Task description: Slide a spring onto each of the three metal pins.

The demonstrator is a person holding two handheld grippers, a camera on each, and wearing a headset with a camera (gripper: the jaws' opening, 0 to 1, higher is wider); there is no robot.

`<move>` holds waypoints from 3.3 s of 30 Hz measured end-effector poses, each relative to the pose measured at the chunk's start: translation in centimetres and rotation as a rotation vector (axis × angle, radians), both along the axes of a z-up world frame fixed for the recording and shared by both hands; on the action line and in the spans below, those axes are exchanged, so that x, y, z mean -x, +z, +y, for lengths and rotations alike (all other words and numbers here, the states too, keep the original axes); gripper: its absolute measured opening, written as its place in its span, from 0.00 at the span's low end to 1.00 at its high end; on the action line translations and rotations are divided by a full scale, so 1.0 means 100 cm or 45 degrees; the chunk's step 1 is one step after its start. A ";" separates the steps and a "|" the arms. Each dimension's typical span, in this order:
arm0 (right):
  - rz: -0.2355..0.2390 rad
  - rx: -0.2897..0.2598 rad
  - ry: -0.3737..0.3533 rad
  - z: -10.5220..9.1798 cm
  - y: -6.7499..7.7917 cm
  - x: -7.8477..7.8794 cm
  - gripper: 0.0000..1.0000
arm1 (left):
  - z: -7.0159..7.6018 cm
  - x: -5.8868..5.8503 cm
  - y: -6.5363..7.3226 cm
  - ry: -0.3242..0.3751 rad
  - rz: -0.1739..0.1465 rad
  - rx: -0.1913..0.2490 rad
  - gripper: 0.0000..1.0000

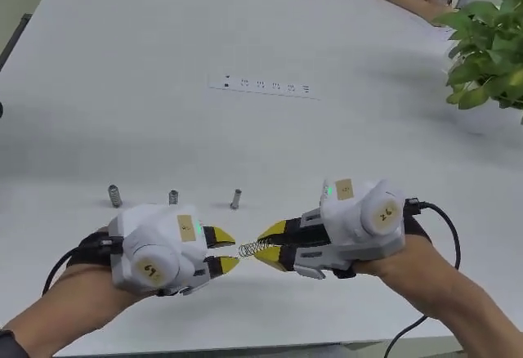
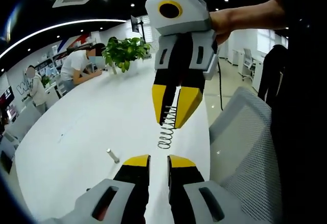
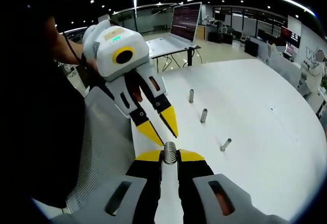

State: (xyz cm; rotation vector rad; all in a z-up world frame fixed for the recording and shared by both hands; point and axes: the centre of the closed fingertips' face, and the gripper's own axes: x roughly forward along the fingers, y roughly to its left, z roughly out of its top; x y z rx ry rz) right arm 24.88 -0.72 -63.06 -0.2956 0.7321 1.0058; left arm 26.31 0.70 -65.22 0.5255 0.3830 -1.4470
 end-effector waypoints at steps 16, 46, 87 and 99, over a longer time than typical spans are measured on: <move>0.019 0.008 -0.089 -0.024 -0.010 0.002 0.08 | 0.032 -0.030 0.009 0.301 0.132 0.126 0.10; 0.011 0.085 -0.099 -0.047 -0.022 -0.031 0.08 | 0.108 -0.059 -0.001 0.655 0.145 0.119 0.20; 0.010 0.217 -0.028 -0.052 -0.038 -0.104 0.08 | 0.168 -0.057 -0.011 0.863 0.182 0.076 0.50; 0.004 0.277 0.001 -0.052 -0.050 -0.133 0.08 | 0.186 -0.056 -0.011 0.905 0.184 0.066 0.50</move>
